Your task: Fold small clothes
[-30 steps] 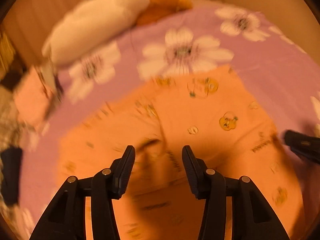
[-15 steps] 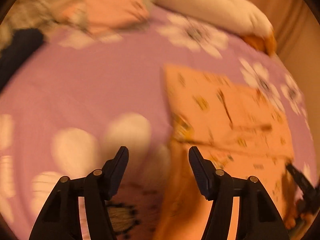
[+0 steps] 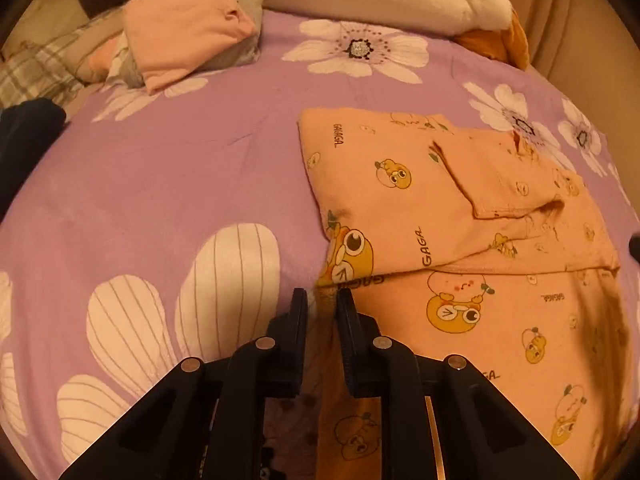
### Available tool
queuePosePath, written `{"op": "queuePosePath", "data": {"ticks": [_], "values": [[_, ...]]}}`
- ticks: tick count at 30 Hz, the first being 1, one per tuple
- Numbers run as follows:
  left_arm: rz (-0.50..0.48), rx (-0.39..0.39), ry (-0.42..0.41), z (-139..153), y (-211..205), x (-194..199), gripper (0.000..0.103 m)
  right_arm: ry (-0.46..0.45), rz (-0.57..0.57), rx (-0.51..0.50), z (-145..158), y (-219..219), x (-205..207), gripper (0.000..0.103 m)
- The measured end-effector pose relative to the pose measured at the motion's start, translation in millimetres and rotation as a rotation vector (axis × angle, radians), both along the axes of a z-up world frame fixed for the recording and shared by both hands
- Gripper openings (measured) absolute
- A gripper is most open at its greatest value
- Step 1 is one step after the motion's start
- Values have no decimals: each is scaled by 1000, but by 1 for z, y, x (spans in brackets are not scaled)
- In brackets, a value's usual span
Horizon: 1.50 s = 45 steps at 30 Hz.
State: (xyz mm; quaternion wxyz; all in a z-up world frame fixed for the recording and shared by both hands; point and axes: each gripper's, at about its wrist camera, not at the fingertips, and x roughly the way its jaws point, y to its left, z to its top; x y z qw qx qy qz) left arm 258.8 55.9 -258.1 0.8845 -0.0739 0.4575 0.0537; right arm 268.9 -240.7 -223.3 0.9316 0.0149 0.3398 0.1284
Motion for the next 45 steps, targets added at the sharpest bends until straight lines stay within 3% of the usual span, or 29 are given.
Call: {"op": "queuePosePath", "data": {"ticks": [2, 7, 9, 10, 11, 13, 15, 20, 22, 26, 27, 29, 30, 32, 33, 34, 36, 43, 45], "values": [[40, -90, 12, 0, 11, 2, 19, 13, 99, 56, 6, 26, 7, 84], [83, -348, 12, -6, 44, 8, 19, 118, 167, -32, -20, 114, 52, 81], [69, -373, 17, -8, 46, 15, 19, 190, 184, -128, -40, 149, 66, 73], [61, -371, 14, -8, 45, 15, 19, 179, 187, -187, -48, 164, 69, 55], [62, -368, 8, -8, 44, 14, 19, 134, 165, -245, -52, 173, 69, 26], [80, -355, 0, -7, 40, 13, 19, 116, 117, -240, -48, 172, 72, 0], [75, -306, -4, -6, 34, 14, 19, 115, 5, -106, -31, 137, 83, 0], [51, -218, -15, -5, 25, 16, 19, 161, -127, 229, -6, 29, 92, 4], [58, -228, -17, -5, 28, 16, 19, 137, -255, 224, -2, -10, 88, 8], [67, -254, -26, -6, 32, 13, 19, 130, -186, 137, -2, -9, 82, 12], [65, -254, -28, -6, 32, 12, 19, 117, -126, 102, 0, 6, 76, 19], [56, -243, -33, -6, 31, 12, 19, 59, -34, -22, 3, 39, 70, 85], [51, -238, -35, -6, 30, 11, 19, -1, 15, -103, 5, 65, 62, 95], [40, -233, -38, -6, 30, 11, 19, -132, 115, -234, 6, 95, 52, 87], [36, -235, -37, -6, 30, 11, 19, -211, 90, -366, 1, 110, 47, 87], [37, -243, -33, -6, 32, 12, 19, -240, 69, -458, -5, 117, 47, 87], [46, -269, -30, -7, 34, 13, 19, -239, 137, -558, -19, 122, 47, 85], [50, -288, -32, -7, 35, 14, 19, -216, 200, -509, -27, 99, 56, 76], [46, -282, -32, -7, 35, 14, 19, -235, 242, -595, -31, 115, 55, 76]]}}
